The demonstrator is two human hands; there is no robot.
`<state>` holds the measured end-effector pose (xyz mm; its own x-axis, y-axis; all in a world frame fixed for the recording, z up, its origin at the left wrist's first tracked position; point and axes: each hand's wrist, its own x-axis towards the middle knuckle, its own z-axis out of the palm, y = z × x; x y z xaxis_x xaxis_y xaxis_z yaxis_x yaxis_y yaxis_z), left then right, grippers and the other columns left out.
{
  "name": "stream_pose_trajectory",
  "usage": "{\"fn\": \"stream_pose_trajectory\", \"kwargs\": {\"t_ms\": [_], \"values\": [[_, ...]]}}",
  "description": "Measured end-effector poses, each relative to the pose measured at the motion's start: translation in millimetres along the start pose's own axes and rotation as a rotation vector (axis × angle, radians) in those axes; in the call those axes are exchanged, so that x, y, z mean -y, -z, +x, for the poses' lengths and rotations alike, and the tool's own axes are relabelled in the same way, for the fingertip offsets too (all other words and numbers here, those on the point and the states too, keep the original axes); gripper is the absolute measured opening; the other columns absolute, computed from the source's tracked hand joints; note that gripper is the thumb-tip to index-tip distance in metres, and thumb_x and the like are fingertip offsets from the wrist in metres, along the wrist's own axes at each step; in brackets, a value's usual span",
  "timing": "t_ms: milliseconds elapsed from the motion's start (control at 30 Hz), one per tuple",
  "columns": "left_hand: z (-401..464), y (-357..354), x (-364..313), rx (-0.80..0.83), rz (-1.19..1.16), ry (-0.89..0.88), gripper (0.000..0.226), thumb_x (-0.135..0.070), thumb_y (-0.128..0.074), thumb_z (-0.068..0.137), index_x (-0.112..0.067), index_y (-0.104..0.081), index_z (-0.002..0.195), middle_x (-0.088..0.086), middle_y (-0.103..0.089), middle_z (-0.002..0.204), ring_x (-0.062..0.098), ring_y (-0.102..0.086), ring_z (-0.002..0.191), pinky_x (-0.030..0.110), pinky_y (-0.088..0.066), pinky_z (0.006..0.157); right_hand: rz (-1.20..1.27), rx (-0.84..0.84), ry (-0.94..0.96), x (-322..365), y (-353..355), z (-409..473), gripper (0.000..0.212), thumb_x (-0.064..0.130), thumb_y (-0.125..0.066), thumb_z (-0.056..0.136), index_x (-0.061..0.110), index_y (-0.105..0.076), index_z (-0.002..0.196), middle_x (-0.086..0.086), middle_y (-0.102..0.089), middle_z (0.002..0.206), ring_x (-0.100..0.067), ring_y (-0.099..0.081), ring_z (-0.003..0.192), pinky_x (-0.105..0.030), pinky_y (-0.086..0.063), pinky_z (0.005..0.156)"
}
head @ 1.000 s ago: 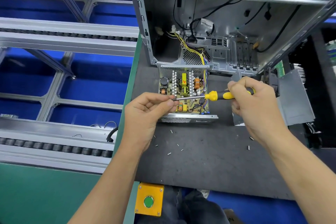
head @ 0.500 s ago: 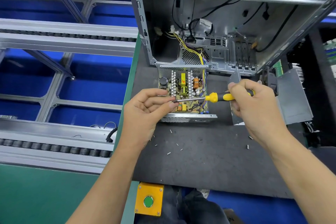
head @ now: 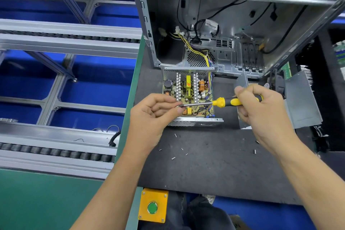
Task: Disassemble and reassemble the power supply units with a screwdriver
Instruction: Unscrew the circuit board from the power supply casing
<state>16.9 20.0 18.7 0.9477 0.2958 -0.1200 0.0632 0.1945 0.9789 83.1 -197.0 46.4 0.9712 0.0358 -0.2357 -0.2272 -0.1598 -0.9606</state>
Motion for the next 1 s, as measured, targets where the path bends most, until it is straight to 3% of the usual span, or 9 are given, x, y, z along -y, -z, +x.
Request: {"fn": "stream_pose_trajectory", "kwargs": {"t_ms": [100, 267, 400, 500, 667, 1000], "values": [[1.1, -0.3, 1.2, 0.018, 0.069, -0.016, 0.028, 0.008, -0.08, 0.074, -0.014, -0.07, 0.088, 0.001, -0.078, 0.085, 0.013, -0.075, 0.083, 0.018, -0.056, 0.074, 0.042, 0.033, -0.033, 0.0, 2.6, 1.0, 0.046, 0.025, -0.063, 0.095, 0.021, -0.043, 0.053, 0.0, -0.032, 0.048, -0.016, -0.021, 0.045, -0.023, -0.016, 0.046], [-1.0, 1.7, 1.3, 0.074, 0.194, -0.084, 0.029, 0.007, -0.079, 0.076, -0.017, -0.071, 0.09, -0.005, -0.078, 0.088, 0.012, -0.075, 0.086, 0.016, -0.055, 0.078, -0.033, 0.08, -0.066, 7.0, 9.0, 6.1, 0.045, 0.034, -0.07, 0.089, 0.02, -0.049, 0.052, 0.003, -0.034, 0.043, -0.016, -0.022, 0.044, -0.018, -0.02, 0.042], [-1.0, 1.4, -2.0, 0.123, 0.297, -0.148, 0.029, 0.002, -0.08, 0.077, -0.022, -0.072, 0.092, -0.008, -0.078, 0.09, 0.011, -0.075, 0.085, 0.018, -0.056, 0.079, 0.015, 0.098, -0.106, 15.2, 10.8, 9.7, 0.034, 0.048, -0.078, 0.07, 0.023, -0.058, 0.058, 0.002, -0.041, 0.042, -0.014, -0.023, 0.037, -0.015, -0.021, 0.037], [0.4, -1.1, -3.3, 0.114, 0.323, -0.171, 0.03, 0.003, -0.08, 0.077, -0.022, -0.072, 0.092, -0.008, -0.078, 0.09, 0.011, -0.075, 0.084, 0.018, -0.057, 0.078, 0.158, 0.135, -0.141, 18.2, 11.0, 11.1, 0.031, 0.045, -0.081, 0.059, 0.022, -0.06, 0.06, 0.0, -0.043, 0.046, -0.012, -0.028, 0.034, -0.016, -0.022, 0.036], [1.4, -3.1, -2.7, 0.075, 0.353, -0.193, 0.034, 0.004, -0.08, 0.078, -0.025, -0.073, 0.095, -0.01, -0.077, 0.091, 0.008, -0.075, 0.085, 0.017, -0.056, 0.081, 0.338, 0.157, -0.164, 14.5, 8.7, 8.1, 0.018, 0.034, -0.079, 0.065, 0.02, -0.067, 0.067, 0.0, -0.052, 0.054, -0.011, -0.042, 0.04, -0.017, -0.03, 0.037], [5.6, -6.0, 3.2, 0.07, 0.434, -0.277, 0.036, 0.0, -0.08, 0.079, -0.031, -0.073, 0.096, -0.012, -0.077, 0.094, 0.006, -0.074, 0.088, 0.018, -0.056, 0.083, 0.388, 0.024, -0.101, 11.2, -8.9, 4.9, 0.016, 0.042, -0.08, 0.075, 0.031, -0.07, 0.068, -0.001, -0.057, 0.055, -0.012, -0.045, 0.042, -0.019, -0.033, 0.039]]}}
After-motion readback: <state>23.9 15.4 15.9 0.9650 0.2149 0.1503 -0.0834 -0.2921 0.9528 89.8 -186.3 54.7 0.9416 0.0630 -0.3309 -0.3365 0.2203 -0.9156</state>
